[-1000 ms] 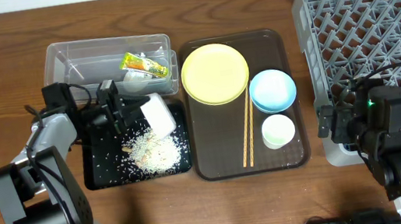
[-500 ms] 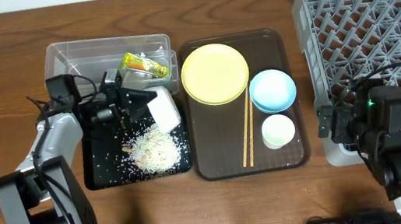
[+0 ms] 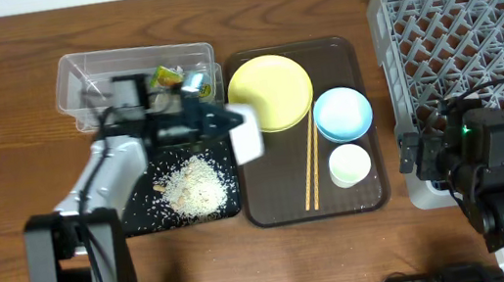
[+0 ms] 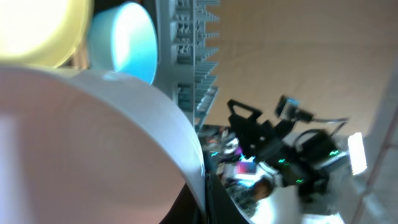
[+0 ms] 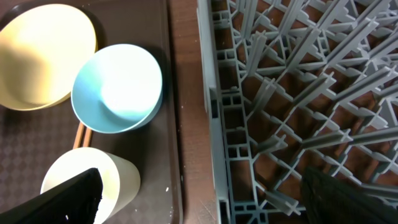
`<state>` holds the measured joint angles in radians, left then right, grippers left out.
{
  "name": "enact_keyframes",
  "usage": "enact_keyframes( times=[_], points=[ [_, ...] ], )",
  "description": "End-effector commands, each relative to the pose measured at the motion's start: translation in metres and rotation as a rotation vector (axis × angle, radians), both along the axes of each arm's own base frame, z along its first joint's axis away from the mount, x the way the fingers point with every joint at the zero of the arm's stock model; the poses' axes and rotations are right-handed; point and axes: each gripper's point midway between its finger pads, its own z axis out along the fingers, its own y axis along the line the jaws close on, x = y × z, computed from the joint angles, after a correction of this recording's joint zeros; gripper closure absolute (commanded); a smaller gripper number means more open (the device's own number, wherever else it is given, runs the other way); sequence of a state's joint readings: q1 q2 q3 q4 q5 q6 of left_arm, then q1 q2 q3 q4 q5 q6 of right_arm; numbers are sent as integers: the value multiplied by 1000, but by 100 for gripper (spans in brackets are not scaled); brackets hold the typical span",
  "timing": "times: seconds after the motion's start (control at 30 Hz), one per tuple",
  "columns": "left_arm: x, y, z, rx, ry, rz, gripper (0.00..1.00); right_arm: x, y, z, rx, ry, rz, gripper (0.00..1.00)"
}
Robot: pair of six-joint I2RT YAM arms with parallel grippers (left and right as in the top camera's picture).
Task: Sort waste into correct bins and load items into the dishwasher rack
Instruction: 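Carry the empty pink bowl with the left gripper onto the yellow plate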
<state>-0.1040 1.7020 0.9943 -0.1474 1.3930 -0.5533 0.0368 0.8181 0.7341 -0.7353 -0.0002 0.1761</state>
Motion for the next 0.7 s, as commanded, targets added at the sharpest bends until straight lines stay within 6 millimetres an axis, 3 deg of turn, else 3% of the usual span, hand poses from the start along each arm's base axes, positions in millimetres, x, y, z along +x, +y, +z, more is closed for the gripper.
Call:
enact_keyframes(
  times=[0.0, 0.13, 0.33, 0.67],
  points=[
    [10, -29, 11, 85, -85, 19, 94, 3, 3, 9, 8, -23, 2, 1],
    [34, -49, -2, 237, -263, 117, 94, 3, 3, 9, 8, -22, 2, 1],
    [62, -45, -25, 498, -473, 241, 94, 3, 3, 9, 8, -22, 2, 1],
    [82, -44, -17, 658, -670, 288, 94, 3, 3, 9, 8, -23, 2, 1]
  ],
)
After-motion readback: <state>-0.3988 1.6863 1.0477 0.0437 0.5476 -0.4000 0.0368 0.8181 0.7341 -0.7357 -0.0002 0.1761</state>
